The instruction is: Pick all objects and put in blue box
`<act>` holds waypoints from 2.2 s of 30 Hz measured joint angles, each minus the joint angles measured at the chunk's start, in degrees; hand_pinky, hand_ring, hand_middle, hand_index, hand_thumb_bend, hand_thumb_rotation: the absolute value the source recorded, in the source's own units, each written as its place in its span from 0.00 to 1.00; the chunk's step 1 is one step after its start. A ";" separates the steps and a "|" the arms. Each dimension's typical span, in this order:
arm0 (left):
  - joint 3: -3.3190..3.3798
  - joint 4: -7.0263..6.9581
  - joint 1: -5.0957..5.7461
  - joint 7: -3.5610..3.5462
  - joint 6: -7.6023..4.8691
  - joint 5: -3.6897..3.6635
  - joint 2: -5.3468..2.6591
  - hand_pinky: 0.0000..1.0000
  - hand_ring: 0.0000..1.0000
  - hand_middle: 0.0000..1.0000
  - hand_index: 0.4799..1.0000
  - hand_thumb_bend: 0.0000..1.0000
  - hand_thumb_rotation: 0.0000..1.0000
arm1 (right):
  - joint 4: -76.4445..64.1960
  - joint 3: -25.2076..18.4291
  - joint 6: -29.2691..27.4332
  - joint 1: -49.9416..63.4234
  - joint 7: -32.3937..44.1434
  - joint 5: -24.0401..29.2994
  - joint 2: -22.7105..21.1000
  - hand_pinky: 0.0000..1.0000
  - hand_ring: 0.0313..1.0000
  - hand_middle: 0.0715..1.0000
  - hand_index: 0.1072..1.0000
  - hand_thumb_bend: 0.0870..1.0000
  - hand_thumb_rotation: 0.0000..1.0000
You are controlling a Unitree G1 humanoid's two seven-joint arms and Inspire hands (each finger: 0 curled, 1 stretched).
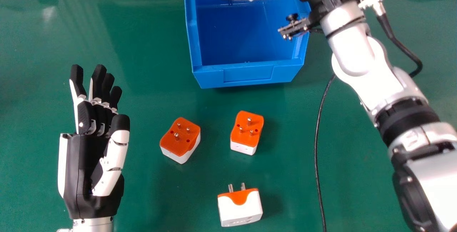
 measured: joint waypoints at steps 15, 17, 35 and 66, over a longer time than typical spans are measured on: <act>0.00 -0.07 -0.08 0.93 -0.01 0.50 1.45 1.00 1.00 0.99 0.93 0.32 0.45 | 10.61 5.03 7.78 -4.44 -4.86 -4.09 0.56 0.38 0.39 0.45 0.46 0.47 0.00; -0.03 -0.07 -0.05 0.94 -0.01 0.51 1.48 1.00 1.00 0.99 0.93 0.32 0.45 | 11.11 5.77 8.58 -5.10 -5.44 -4.51 0.56 0.38 0.39 0.45 0.45 0.47 0.00; -0.36 -0.35 0.47 0.69 0.00 0.23 1.44 1.00 1.00 0.99 0.93 0.33 0.46 | 12.74 7.83 12.52 -6.92 -5.69 -6.32 1.54 0.43 0.40 0.46 0.44 0.47 0.00; -0.28 0.16 0.11 0.40 -0.40 -0.13 0.24 1.00 1.00 0.99 0.92 0.31 0.44 | 12.80 5.51 12.96 -8.23 8.21 -2.23 1.13 0.79 0.87 0.89 0.83 1.00 0.51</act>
